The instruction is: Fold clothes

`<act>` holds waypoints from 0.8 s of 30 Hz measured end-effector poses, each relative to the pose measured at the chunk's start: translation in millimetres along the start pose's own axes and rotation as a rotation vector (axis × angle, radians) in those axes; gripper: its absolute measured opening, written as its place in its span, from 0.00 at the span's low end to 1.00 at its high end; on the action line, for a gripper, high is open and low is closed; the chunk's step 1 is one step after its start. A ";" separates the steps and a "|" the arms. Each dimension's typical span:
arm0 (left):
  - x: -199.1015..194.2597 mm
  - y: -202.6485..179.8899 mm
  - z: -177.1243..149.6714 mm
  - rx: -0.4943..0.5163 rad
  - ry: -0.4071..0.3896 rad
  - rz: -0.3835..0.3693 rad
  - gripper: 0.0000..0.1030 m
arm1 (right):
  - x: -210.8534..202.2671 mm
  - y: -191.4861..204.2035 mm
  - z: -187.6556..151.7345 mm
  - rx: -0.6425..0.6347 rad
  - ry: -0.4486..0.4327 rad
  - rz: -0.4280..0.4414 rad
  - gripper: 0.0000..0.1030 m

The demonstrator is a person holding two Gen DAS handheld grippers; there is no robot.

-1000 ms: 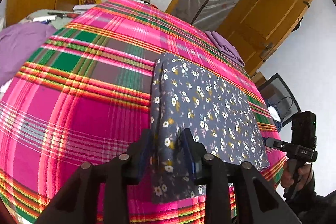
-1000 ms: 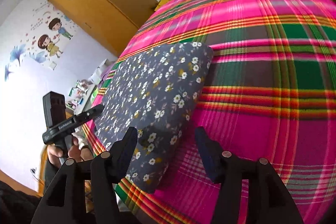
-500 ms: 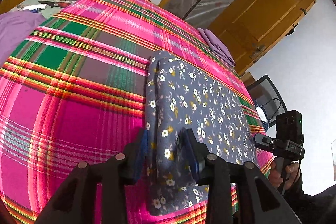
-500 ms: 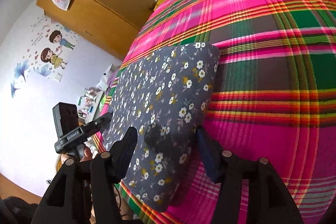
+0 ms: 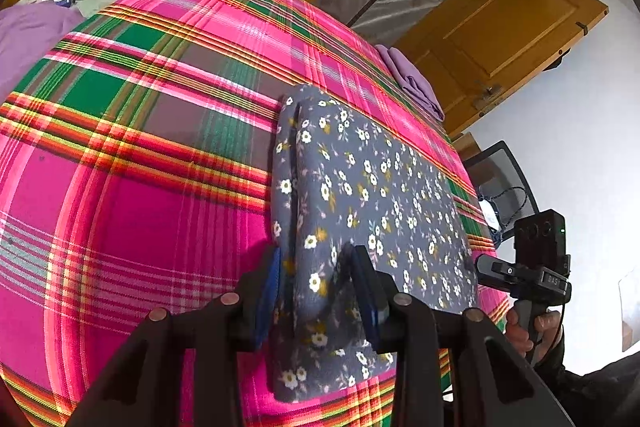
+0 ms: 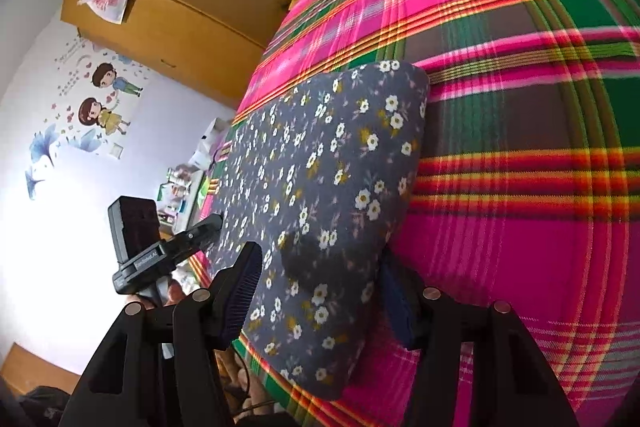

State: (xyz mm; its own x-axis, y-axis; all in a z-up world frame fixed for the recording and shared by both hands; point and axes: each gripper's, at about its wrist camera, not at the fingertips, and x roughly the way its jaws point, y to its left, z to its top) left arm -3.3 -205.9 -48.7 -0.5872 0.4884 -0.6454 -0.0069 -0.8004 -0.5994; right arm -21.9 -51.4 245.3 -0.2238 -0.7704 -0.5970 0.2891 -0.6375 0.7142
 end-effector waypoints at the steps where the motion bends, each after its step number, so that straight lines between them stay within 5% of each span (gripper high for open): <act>1: -0.1 -0.1 -0.6 0.000 -0.004 0.005 0.32 | 0.0 -0.3 0.1 -0.001 -0.003 -0.016 0.47; 4: 0.3 -0.5 -2.4 -0.004 -0.017 0.018 0.28 | 0.5 -1.9 -0.6 0.008 -0.010 -0.028 0.35; 13: 2.3 -3.6 -5.4 -0.021 -0.047 0.042 0.22 | 4.2 -11.4 1.5 0.021 -0.013 0.005 0.35; 24: -7.3 -13.7 -7.0 0.004 -0.080 0.054 0.18 | -8.0 3.2 -1.0 -0.061 -0.083 0.021 0.21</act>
State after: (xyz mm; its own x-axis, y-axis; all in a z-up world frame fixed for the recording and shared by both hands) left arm 6.8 -196.1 -39.1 -0.6493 0.4155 -0.6370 0.0231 -0.8264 -0.5627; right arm -18.3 -47.2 252.0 -0.2931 -0.7834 -0.5481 0.3501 -0.6214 0.7009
